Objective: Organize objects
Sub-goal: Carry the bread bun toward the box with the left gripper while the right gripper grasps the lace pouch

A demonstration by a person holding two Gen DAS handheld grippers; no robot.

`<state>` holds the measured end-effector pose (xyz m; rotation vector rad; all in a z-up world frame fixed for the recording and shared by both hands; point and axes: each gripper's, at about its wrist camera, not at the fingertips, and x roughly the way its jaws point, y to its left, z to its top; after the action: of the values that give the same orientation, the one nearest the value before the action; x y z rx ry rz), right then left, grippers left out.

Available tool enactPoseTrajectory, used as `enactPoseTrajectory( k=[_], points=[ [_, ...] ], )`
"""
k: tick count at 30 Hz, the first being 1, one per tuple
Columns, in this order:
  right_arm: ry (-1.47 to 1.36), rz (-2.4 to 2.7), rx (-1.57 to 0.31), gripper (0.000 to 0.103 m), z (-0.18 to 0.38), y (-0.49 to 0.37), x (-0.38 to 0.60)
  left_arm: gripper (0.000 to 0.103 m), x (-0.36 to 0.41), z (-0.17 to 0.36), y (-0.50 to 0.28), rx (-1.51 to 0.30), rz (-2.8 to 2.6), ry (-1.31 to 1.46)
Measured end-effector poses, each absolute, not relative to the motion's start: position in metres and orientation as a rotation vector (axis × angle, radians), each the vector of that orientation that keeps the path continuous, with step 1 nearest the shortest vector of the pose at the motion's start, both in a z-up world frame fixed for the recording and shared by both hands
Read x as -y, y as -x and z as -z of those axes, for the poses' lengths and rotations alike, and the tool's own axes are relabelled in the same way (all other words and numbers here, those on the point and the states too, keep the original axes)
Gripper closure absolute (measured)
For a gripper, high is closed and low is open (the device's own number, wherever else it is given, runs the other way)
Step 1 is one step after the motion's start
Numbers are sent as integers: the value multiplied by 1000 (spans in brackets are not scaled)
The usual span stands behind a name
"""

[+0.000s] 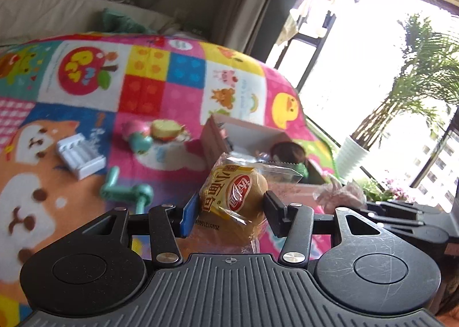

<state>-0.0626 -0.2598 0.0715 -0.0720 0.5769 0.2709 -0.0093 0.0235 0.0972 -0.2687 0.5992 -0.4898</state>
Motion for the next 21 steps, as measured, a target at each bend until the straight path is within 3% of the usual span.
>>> enactPoseTrajectory(
  k=[8, 12, 17, 21],
  points=[
    [-26, -216, -504, 77, -70, 70, 293, 49, 80, -100, -138, -700, 538, 449],
    [-14, -194, -492, 77, -64, 76, 301, 49, 121, -74, -198, -760, 404, 329],
    [-9, -172, -492, 77, -59, 72, 309, 51, 134, -53, -210, -881, 408, 179],
    [-3, -159, -501, 77, -58, 57, 307, 52, 101, -74, -178, -747, 436, 243]
  ],
)
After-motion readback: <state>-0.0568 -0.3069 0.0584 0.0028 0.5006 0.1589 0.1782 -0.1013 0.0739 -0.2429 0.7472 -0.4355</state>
